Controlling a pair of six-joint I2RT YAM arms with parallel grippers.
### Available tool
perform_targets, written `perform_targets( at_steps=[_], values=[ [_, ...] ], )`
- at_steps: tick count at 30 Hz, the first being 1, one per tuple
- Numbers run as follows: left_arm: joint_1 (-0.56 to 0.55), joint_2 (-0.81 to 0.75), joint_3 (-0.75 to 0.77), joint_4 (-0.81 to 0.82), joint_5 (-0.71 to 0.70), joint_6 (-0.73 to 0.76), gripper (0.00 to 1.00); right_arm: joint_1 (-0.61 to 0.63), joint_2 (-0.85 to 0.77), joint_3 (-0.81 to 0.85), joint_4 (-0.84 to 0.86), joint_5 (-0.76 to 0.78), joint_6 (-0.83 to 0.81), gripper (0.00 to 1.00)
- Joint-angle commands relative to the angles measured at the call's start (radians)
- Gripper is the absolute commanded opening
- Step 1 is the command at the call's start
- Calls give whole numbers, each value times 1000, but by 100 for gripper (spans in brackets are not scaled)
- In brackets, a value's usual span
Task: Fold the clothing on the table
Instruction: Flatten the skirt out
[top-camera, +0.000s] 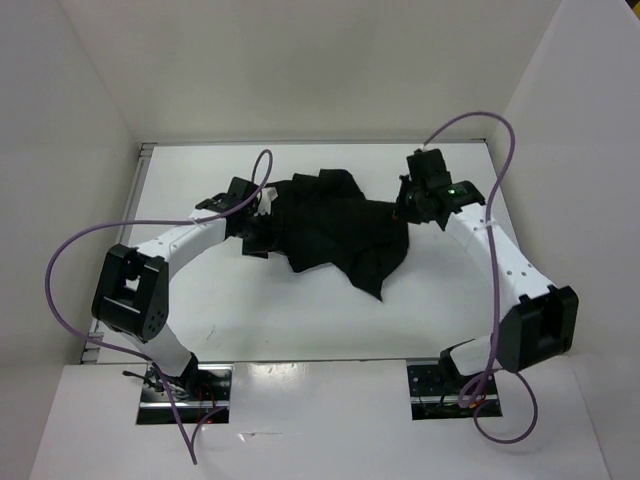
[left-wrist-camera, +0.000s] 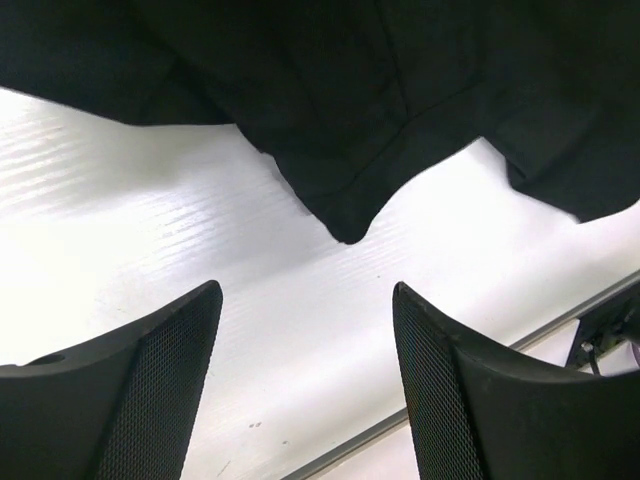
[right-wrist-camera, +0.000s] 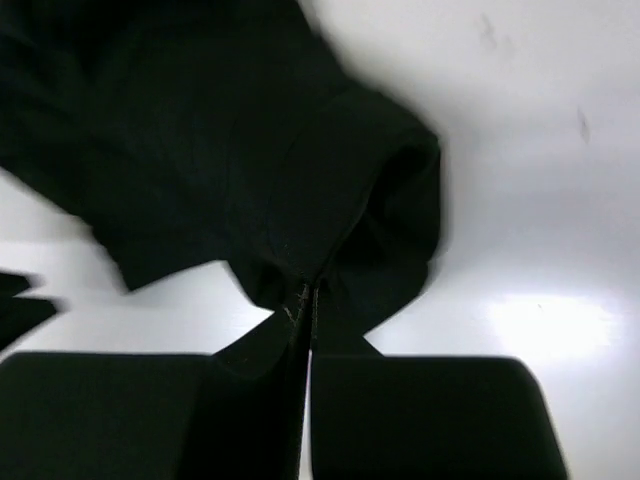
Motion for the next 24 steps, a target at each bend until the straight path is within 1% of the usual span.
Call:
perform_targets(
  at_steps=[1,3,6,7,10,11,14,16,20,24],
  values=[
    [6,-27,-15,41,57,-10,76,-27,25,-63,-43,143,43,0],
    [6,-15,-15,70,102,-10,75,-37,25,-63,-43,181,54,0],
    [-20,29,28,82,111,-19,64,-57,50,-52,-43,238,54,0],
    [-32,43,40,82,111,-19,58,-67,50,-43,-43,263,54,0],
    [-32,86,51,121,131,-42,52,-77,86,-32,-52,300,42,0],
    [-32,106,51,130,142,-42,44,-77,86,-32,-52,312,42,0],
    [-41,152,60,142,130,-53,36,-87,109,-32,-52,312,32,0],
    [-41,174,60,151,108,-53,34,-87,110,-32,-52,312,32,0],
    [-41,244,60,183,99,-65,34,-96,110,-32,-52,312,23,0],
    [-41,280,84,223,139,-87,37,-96,119,-32,-52,303,23,0]
  ],
)
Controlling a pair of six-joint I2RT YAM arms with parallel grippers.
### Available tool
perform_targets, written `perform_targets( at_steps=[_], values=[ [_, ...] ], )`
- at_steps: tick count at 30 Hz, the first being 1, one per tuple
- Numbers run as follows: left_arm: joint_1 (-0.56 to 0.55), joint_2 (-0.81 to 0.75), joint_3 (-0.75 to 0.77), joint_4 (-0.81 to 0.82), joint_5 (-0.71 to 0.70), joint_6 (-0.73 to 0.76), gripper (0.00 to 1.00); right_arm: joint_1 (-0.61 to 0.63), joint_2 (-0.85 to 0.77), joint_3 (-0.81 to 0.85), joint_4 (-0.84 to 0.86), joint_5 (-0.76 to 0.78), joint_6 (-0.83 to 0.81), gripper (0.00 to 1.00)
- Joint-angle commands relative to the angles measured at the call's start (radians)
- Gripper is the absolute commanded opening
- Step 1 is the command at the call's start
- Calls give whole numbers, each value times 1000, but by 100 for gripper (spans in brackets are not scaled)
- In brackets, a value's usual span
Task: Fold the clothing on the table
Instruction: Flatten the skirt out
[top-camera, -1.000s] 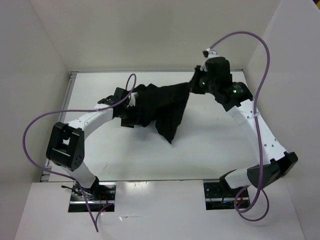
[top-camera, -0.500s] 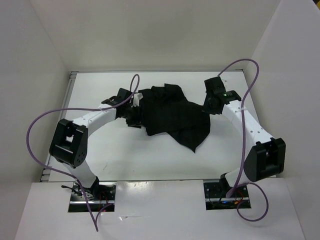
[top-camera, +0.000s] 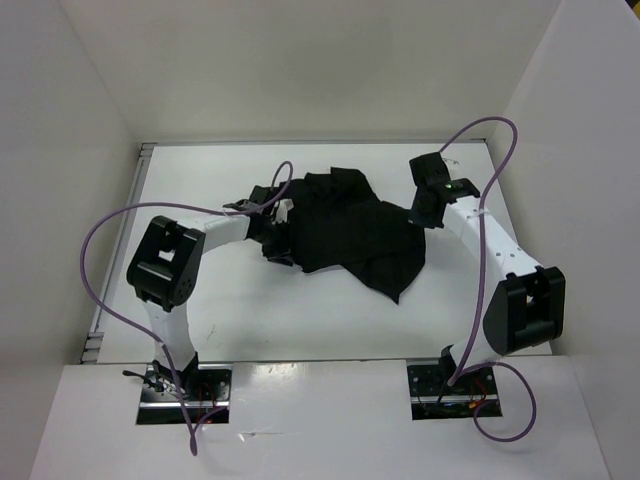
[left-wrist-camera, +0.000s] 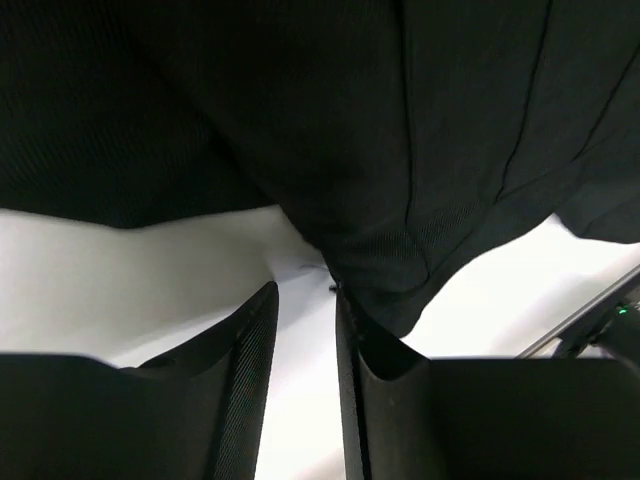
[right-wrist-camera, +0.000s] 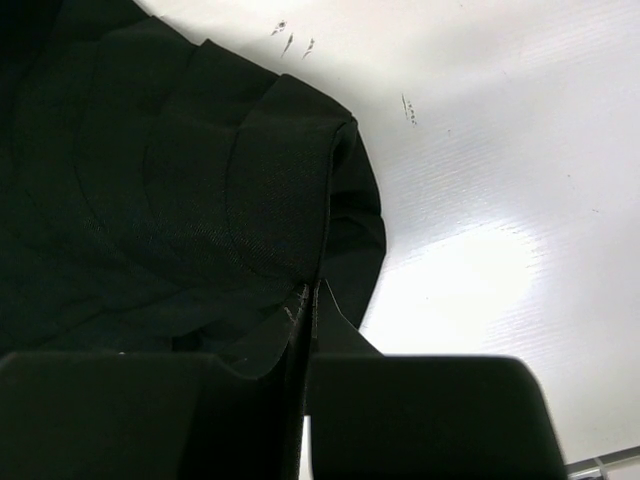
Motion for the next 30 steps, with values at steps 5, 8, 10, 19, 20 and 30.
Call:
perform_targets(
  at_steps=[5,8,10,19,20,30],
  values=[
    [-1,65,97,46,36,-24,40,-10,2,40,11,24,-17,0],
    [-1,50,106,46,58,-34,40,-19,12,40,11,15,-17,0],
    [-1,24,97,46,58,-34,40,-19,12,40,11,15,-17,0],
    [-1,22,95,58,92,-54,40,-19,50,50,20,6,-17,0],
    [-1,35,95,78,107,-63,40,-19,50,50,20,-3,-17,0],
    [-1,113,126,136,150,-97,43,-19,50,50,20,-3,-17,0]
  ],
)
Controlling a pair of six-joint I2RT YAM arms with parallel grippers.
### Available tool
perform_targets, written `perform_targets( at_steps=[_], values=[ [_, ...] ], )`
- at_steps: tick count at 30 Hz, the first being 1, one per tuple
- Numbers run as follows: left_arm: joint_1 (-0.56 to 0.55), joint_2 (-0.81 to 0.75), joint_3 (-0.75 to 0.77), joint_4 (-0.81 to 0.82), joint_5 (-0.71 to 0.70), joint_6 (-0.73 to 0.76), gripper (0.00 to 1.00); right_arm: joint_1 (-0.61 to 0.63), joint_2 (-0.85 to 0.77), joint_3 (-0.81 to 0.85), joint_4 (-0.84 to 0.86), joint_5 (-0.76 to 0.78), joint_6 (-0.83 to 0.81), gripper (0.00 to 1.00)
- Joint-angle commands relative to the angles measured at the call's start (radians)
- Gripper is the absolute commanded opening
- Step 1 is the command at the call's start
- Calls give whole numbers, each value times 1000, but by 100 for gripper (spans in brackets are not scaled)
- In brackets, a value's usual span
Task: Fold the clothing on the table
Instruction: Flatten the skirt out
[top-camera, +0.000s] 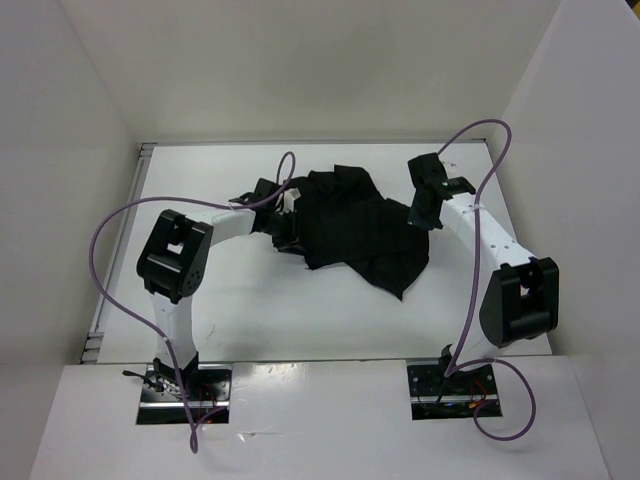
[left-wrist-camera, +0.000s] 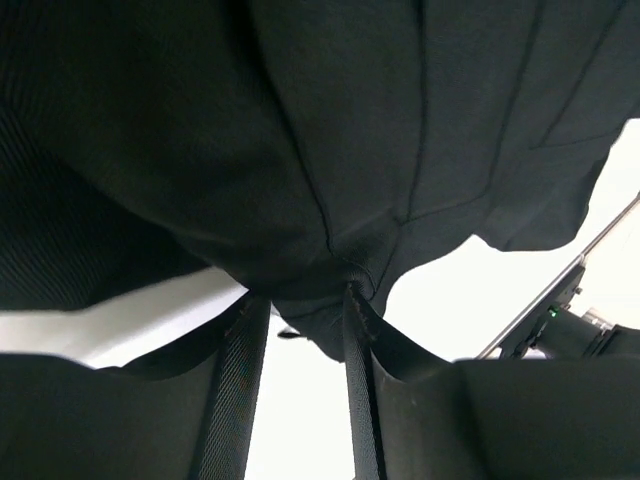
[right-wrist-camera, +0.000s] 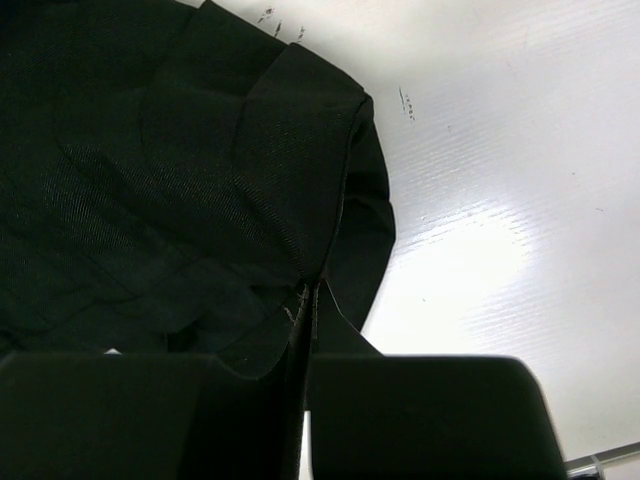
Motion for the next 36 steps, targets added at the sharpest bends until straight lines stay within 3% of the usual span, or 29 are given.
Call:
perform_targets(
  at_steps=[1,7,16,18,19,22,24,29,36],
  values=[
    [-14,44,32,42,40,-21,43,-7,-9,48,19,16,-10,0],
    [-32,66,41,15,-15,-12,44,-7,-18,48,9,17,-10,0],
    [-92,136,99,-17,-76,-3,57,-7,-28,48,9,17,-10,0],
    [-104,136,99,-18,-87,-3,45,-7,-37,48,9,7,-10,0],
    [-104,136,99,-18,-87,-3,32,-7,-37,48,9,7,-10,0],
    [-104,145,99,-18,-96,-12,17,-7,-48,48,9,7,-10,0],
    [-104,129,110,-18,-96,-21,0,-7,-57,39,9,7,-10,0],
    [-104,-41,191,-97,-84,14,0,-7,-89,60,-14,-14,-10,0],
    [12,-226,435,-278,-106,104,0,-27,-150,207,-24,-123,-57,0]
  ],
)
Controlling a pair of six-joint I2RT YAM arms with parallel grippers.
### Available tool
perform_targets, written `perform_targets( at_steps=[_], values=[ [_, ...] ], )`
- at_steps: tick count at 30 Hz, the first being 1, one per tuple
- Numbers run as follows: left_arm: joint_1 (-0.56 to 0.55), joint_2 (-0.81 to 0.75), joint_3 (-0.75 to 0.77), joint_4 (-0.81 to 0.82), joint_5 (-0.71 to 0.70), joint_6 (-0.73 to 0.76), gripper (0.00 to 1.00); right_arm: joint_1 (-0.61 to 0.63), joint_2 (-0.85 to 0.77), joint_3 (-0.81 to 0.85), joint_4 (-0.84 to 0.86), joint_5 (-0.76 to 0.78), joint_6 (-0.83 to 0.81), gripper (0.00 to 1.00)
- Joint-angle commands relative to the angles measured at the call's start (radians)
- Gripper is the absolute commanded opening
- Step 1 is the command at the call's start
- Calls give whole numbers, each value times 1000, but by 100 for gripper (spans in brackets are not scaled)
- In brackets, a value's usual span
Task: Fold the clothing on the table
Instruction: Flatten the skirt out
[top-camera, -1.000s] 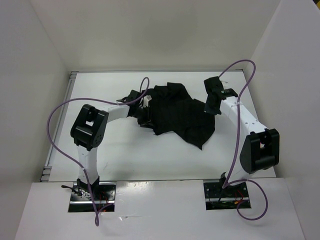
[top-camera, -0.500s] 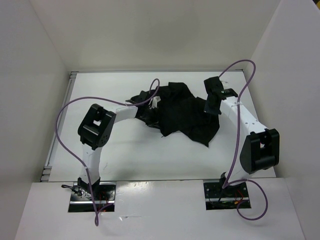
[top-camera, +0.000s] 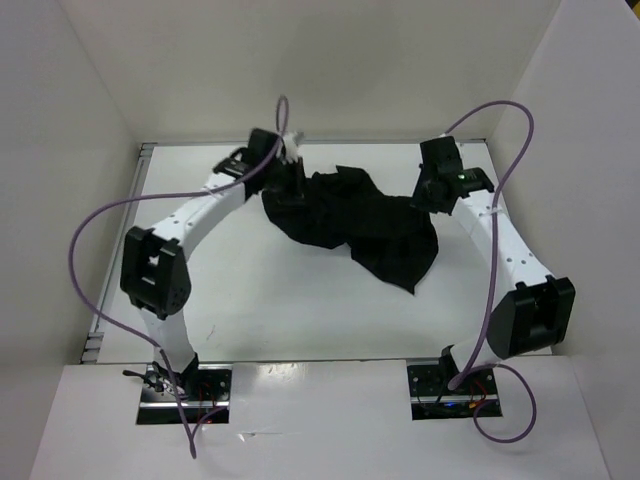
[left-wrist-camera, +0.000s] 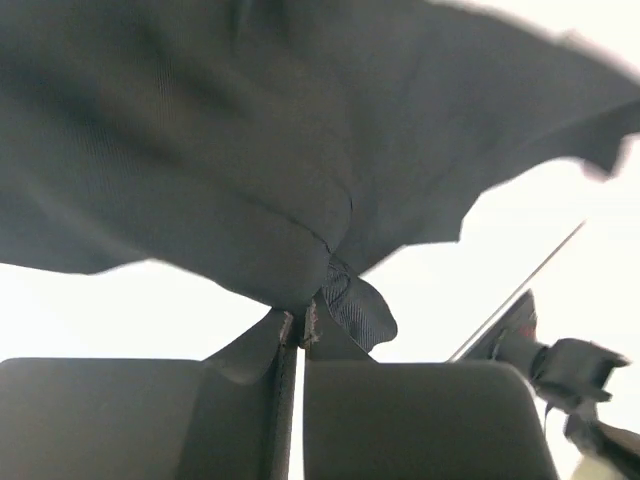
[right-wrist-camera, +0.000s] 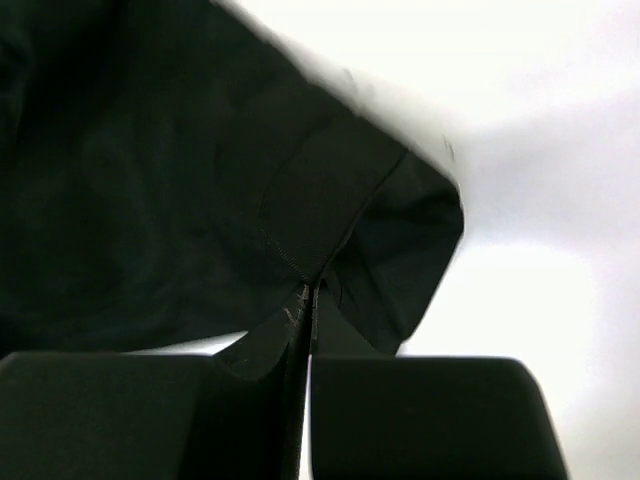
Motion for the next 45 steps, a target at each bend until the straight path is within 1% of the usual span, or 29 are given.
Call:
perform_targets(
  at_steps=[1,2,4,6,8,10,11,15,19,23,24,26,28,29,31,32,33,34,35,37,38,39,40,41,42,43,45],
  values=[
    [76,-136,152,-68,10,73,0,-22,-80,129,-9,-64,-34,0],
    [105,-136,207,-68,33,86,0,-22,-92,172,-9,-64,-34,0],
    [134,-160,256,-97,42,95,0,-32,-101,209,-9,-73,-45,0],
    [182,-161,290,-117,42,106,0,-54,-101,250,2,-62,-45,0],
    [217,-171,290,-132,42,115,0,-84,-101,274,2,-87,-45,0],
    [255,-194,246,-143,82,136,0,-94,-115,286,2,-118,-45,0],
    [256,-203,225,-143,96,137,0,-94,-115,286,11,-118,-45,0],
    [283,-310,113,-132,128,146,0,-103,-172,286,2,-150,-45,0],
    [328,-390,54,-132,226,167,0,-112,-213,295,-24,-193,-64,0],
    [337,-449,22,-141,304,176,0,-112,-213,295,-53,-302,-75,0],
    [337,-449,22,-128,318,176,0,-112,-213,286,-53,-340,-75,0],
    [337,-425,34,-116,328,176,0,-112,-213,272,-26,-362,-75,0],
    [346,-379,85,-115,328,176,0,-112,-184,272,6,-385,-65,0],
    [346,-315,108,-105,340,176,0,-112,-167,272,22,-397,-65,0],
    [346,-235,200,-105,349,176,0,-112,-100,303,65,-418,-55,0],
    [357,-143,241,-105,349,176,0,-112,-69,321,74,-418,-55,0],
    [367,-94,290,-105,361,164,0,-112,-4,344,83,-418,-46,0],
    [368,-43,410,-130,373,152,0,-121,27,402,92,-418,-46,0],
    [381,58,480,-146,387,143,0,-121,58,433,111,-418,-46,0],
    [397,150,635,-178,427,123,0,-141,141,549,111,-427,-46,0],
    [409,227,806,-224,427,106,0,-141,164,595,111,-428,-46,0],
    [409,261,900,-250,436,106,0,-155,184,690,111,-428,-46,0],
    [421,321,1000,-300,453,94,0,-155,217,735,102,-428,-57,0],
    [430,306,1048,-262,469,63,0,-164,230,778,102,-437,-57,0],
    [443,283,1012,-211,478,36,0,-173,239,866,74,-437,-68,0],
    [453,269,993,-189,499,23,0,-174,261,908,60,-437,-77,0],
    [467,251,1016,-189,522,23,0,-184,279,1017,7,-437,-86,0]
  ],
)
